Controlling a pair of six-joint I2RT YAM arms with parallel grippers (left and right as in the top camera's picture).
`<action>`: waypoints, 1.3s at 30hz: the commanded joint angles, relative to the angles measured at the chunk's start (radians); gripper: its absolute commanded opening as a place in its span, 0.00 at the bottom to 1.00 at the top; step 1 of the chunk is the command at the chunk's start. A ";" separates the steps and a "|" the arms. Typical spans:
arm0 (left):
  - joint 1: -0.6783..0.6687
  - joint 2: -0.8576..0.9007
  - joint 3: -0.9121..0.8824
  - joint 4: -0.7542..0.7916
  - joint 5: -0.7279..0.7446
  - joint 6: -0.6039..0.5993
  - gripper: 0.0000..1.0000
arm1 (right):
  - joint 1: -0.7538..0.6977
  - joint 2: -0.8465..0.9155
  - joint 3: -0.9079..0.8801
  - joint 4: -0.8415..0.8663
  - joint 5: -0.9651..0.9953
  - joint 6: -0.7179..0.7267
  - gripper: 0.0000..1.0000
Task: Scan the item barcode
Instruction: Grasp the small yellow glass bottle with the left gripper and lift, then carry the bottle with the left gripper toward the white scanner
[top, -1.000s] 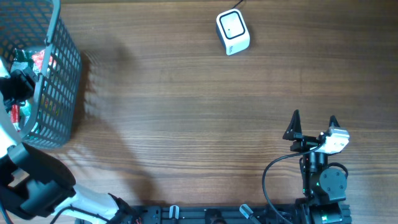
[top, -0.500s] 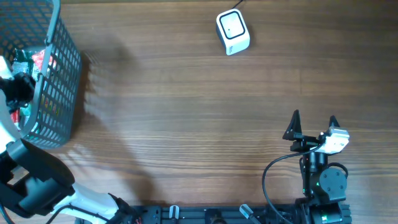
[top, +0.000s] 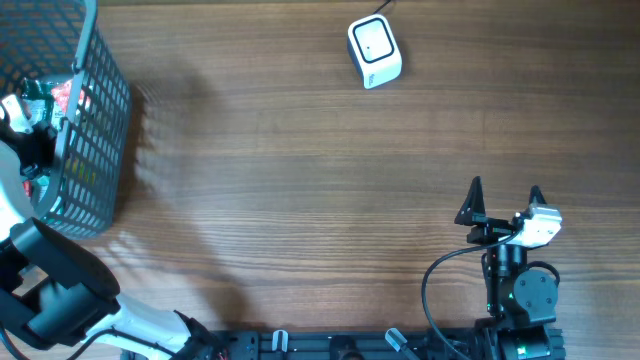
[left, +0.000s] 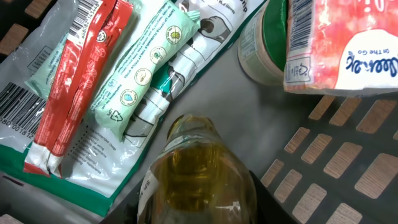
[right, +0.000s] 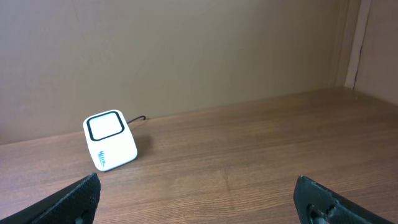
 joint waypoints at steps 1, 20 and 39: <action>-0.002 -0.061 0.027 0.009 0.016 -0.002 0.28 | -0.002 0.000 0.000 0.006 0.009 0.003 1.00; -0.208 -0.568 0.191 0.066 0.023 -0.188 0.26 | -0.002 0.000 0.000 0.006 0.009 0.003 1.00; -0.996 -0.409 0.191 -0.139 -0.136 -0.537 0.21 | -0.002 0.000 0.000 0.006 0.009 0.004 1.00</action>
